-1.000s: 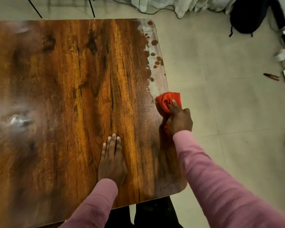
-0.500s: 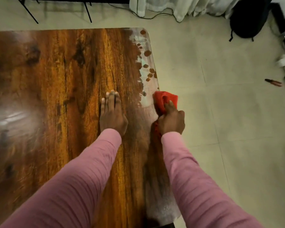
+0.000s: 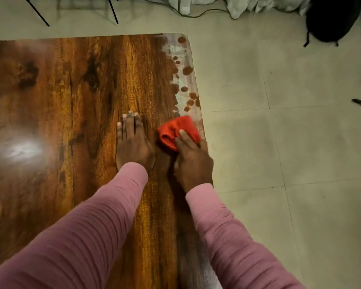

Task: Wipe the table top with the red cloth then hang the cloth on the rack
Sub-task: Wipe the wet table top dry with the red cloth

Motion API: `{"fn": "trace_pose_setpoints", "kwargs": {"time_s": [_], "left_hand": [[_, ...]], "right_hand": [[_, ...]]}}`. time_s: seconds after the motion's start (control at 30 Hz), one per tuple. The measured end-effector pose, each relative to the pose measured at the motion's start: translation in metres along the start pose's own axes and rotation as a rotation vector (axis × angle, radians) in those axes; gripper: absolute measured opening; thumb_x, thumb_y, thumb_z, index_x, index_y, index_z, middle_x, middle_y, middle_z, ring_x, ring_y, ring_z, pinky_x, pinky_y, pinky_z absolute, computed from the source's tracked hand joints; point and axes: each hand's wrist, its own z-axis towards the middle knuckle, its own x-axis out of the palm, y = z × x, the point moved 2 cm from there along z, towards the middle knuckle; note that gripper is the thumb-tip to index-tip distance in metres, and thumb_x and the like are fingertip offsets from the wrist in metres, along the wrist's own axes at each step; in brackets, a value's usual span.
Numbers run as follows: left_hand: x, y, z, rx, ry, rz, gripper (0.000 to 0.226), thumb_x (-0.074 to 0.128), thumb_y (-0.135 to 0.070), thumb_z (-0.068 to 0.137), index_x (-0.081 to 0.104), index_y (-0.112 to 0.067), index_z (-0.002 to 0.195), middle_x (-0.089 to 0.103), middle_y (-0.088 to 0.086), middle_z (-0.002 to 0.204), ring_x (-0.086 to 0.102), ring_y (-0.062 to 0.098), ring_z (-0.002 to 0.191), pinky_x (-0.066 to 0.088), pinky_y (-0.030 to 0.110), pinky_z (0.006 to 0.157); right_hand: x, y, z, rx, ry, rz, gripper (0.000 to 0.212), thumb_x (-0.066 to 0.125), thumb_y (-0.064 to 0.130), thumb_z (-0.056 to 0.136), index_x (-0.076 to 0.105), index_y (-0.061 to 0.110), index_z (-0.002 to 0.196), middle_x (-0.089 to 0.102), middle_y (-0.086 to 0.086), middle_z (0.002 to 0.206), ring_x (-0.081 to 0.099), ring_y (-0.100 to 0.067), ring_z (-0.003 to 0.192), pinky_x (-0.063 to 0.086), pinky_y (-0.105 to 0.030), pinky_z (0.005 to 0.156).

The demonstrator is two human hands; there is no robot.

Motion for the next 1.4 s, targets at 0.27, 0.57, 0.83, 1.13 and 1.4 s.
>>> {"fn": "trace_pose_setpoints", "kwargs": {"time_s": [0.27, 0.57, 0.83, 1.13, 1.4], "left_hand": [[0.0, -0.001, 0.0, 0.015, 0.017, 0.017, 0.071, 0.002, -0.033, 0.085, 0.012, -0.005, 0.149, 0.01, 0.013, 0.158, 0.002, 0.026, 0.146, -0.002, 0.036, 0.119], [0.002, 0.002, 0.0, 0.04, 0.052, 0.036, 0.072, 0.008, -0.032, 0.082, 0.004, -0.006, 0.149, 0.006, 0.012, 0.159, -0.003, 0.025, 0.146, -0.005, 0.036, 0.118], [0.001, 0.0, 0.0, 0.06, 0.058, 0.065, 0.07, 0.012, -0.03, 0.084, -0.001, -0.006, 0.149, 0.003, 0.014, 0.158, -0.004, 0.027, 0.146, -0.009, 0.036, 0.116], [0.0, 0.001, -0.001, 0.084, 0.072, 0.076, 0.073, 0.013, -0.031, 0.082, -0.013, -0.008, 0.146, -0.005, 0.012, 0.159, -0.01, 0.026, 0.145, -0.012, 0.037, 0.115], [-0.001, -0.008, 0.008, 0.108, 0.091, 0.107, 0.082, 0.032, -0.028, 0.085, -0.022, -0.008, 0.144, -0.01, 0.013, 0.158, -0.013, 0.027, 0.145, -0.013, 0.038, 0.114]], "right_hand": [[-0.007, -0.002, 0.069, 0.188, -0.04, 0.037, 0.042, 0.051, 0.016, 0.085, 0.06, 0.025, 0.124, 0.05, 0.008, 0.14, 0.044, -0.032, 0.12, 0.049, -0.044, 0.091], [-0.008, -0.002, 0.03, 0.062, -0.082, 0.063, 0.048, 0.067, 0.004, 0.073, 0.066, 0.022, 0.118, 0.063, -0.002, 0.125, 0.059, -0.039, 0.1, 0.054, -0.048, 0.079], [0.011, 0.028, 0.112, 0.236, -0.118, 0.099, 0.047, 0.053, 0.01, 0.08, 0.062, 0.027, 0.122, 0.051, 0.01, 0.139, 0.046, -0.032, 0.118, 0.047, -0.042, 0.093], [-0.006, -0.001, 0.15, 0.14, -0.077, -0.048, 0.044, 0.05, 0.009, 0.079, 0.063, 0.027, 0.117, 0.053, 0.009, 0.137, 0.048, -0.031, 0.113, 0.049, -0.041, 0.086], [0.015, 0.053, 0.181, 0.028, -0.038, 0.061, 0.044, 0.051, 0.012, 0.08, 0.064, 0.025, 0.12, 0.064, 0.0, 0.122, 0.054, -0.029, 0.109, 0.049, -0.037, 0.089]]}}
